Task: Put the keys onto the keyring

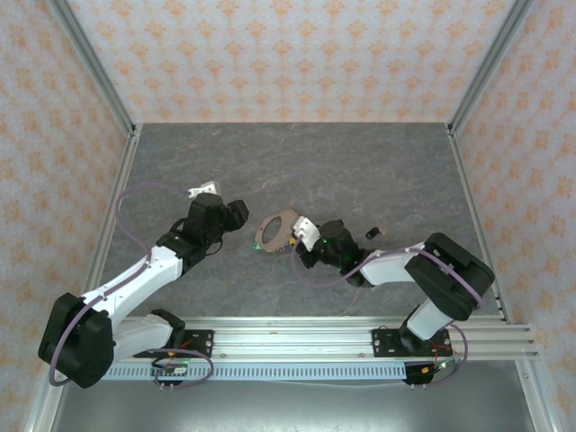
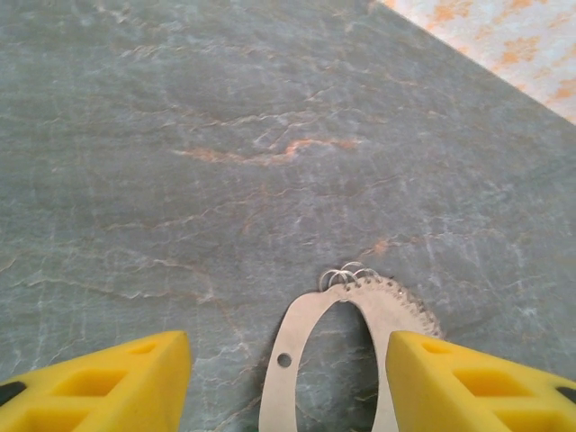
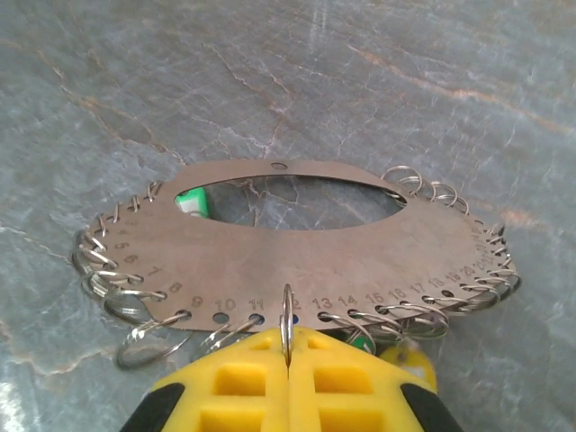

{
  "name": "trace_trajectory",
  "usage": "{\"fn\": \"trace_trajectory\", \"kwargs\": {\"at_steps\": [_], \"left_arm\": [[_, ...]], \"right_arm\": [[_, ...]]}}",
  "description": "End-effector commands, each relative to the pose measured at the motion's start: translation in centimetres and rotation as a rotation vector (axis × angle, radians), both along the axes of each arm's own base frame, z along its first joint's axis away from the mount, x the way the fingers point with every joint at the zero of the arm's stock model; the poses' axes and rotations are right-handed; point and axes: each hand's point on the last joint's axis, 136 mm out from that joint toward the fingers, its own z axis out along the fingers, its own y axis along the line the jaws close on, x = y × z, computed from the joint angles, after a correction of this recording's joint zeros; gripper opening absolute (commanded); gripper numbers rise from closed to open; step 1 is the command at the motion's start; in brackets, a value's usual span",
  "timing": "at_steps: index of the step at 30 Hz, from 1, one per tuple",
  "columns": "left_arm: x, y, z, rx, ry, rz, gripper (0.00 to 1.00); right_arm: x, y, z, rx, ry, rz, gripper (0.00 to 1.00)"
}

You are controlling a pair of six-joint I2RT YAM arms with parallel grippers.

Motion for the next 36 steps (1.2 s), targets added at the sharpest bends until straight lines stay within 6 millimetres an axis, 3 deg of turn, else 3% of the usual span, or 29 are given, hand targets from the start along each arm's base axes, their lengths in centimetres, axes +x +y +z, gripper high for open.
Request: {"fn": "trace_trajectory", "kwargs": {"at_steps": [1,6,8,12,20,27,33,36], "left_arm": [[0.5,-2.0,3.0,-0.009,-0.116,-0.123,0.59],[0.7,-5.0,3.0,-0.020,-0.074,-0.291,0.55],[0.8,-5.9,1.9,-0.043,-0.029,-0.323,0.45],[0.9,-7.1,-0.1,-0.098,0.031,-0.348,0.42],[0.7,-9.1,-1.9,-0.134,0.104,-0.429,0.32],[-0.1,-10.8,-2.2,-0.164,0.118,-0.499,0.27],[-0.4,-9.6,-2.6,-0.119,0.107,-0.443,0.26],[-0.3,-8.6,-1.8,-0.095,0.075,-0.405,0.26]], "right_arm": [[-0.1,1.0,4.8,0.246,0.002,0.050,0.00],[0.9,1.0,7.3,0.343,-0.066,0.025,0.00],[1.2,0.9,8.4,0.390,-0.089,0.011,0.00],[1.3,1.2,9.8,0.443,-0.101,0.020,0.00],[2.0,1.1,11.1,0.491,-0.135,-0.008,0.00],[2.9,1.5,10.2,0.476,-0.107,-0.029,0.00],[2.2,1.9,7.2,0.298,-0.105,0.005,0.00],[1.7,1.6,7.5,0.294,-0.112,0.017,0.00]]}}
